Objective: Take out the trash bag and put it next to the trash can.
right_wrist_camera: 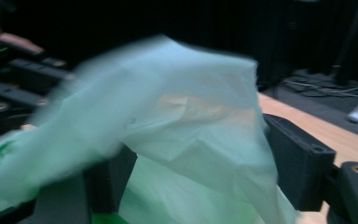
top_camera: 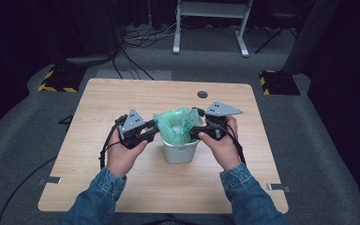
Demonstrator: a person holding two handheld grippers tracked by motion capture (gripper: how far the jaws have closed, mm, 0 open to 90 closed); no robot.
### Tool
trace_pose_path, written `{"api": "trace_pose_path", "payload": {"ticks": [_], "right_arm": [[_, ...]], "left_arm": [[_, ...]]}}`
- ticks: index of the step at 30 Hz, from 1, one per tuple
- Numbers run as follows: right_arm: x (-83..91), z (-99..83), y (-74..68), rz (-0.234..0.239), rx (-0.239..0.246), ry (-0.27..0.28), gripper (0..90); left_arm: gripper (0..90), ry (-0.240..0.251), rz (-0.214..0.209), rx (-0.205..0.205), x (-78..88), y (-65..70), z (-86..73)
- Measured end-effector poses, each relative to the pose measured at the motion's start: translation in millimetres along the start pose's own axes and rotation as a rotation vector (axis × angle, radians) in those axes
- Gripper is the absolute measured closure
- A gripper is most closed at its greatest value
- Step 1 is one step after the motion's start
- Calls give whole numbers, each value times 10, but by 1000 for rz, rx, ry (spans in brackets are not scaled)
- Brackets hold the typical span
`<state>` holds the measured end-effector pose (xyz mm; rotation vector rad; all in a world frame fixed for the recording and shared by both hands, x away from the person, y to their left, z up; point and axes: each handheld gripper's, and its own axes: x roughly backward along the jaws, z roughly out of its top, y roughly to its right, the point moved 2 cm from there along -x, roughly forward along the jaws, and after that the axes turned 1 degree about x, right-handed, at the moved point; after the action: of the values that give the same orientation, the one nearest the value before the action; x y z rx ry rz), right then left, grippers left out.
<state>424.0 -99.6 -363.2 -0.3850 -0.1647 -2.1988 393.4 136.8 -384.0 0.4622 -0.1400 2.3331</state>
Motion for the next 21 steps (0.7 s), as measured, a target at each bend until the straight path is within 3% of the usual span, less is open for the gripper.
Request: {"api": "trace_pose_path", "payload": {"ticks": [7, 15, 18, 21], "right_arm": [[-164, 19, -195, 69, 102, -77, 242], [-352, -38, -295, 75, 154, -163, 241], [-391, -36, -316, 83, 148, -164, 279], [-417, -40, -328, 114, 141, -187, 462]], "left_arm": [[765, 20, -38, -20, -14, 108, 95], [793, 18, -57, -48, -13, 190, 136], [807, 24, -66, -49, -10, 203, 141], [808, 29, -78, -49, 5, 230, 150]]}}
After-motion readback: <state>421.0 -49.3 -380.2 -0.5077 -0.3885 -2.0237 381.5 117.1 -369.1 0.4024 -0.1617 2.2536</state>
